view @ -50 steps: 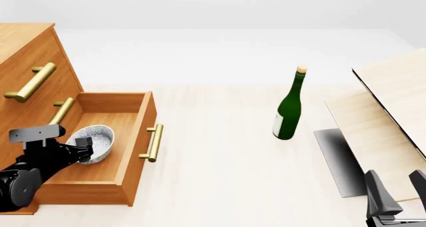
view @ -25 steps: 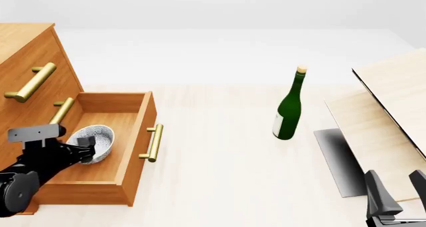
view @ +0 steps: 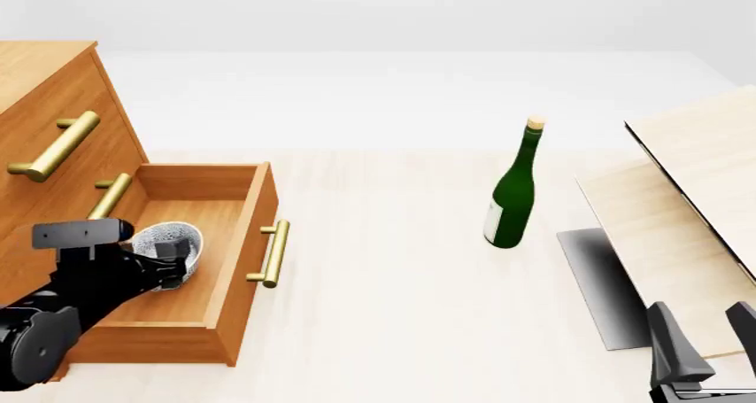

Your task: Put the bowl in the bottom drawer of the cabinet and close it.

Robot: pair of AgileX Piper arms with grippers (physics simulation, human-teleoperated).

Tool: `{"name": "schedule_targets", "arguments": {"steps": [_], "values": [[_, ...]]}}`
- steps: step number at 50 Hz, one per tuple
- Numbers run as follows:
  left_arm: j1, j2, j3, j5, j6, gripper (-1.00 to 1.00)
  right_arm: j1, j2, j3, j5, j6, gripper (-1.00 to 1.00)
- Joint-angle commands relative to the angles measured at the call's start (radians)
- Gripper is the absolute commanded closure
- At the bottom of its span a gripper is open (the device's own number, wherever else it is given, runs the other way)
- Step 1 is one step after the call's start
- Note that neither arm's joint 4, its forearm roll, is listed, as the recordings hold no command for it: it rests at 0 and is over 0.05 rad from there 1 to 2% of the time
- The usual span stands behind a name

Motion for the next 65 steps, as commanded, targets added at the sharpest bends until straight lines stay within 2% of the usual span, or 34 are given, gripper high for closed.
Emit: {"name": "schedule_targets", "arguments": {"steps": [1,37,65], "values": [[-0.051,-0.005,-0.001,0.002,-0.015,-1.0,0.0,0.0,0.0,0.0,0.0,-1.0],[-0.214,-0.117,-0.015,0.077,-0.059,-1.0,0.0,0.0,0.0,0.0,0.0,-1.0],[-0.343,-0.135,-0.041,0.095,-0.072,-1.0,0.0,0.0,0.0,0.0,0.0,-1.0]]}}
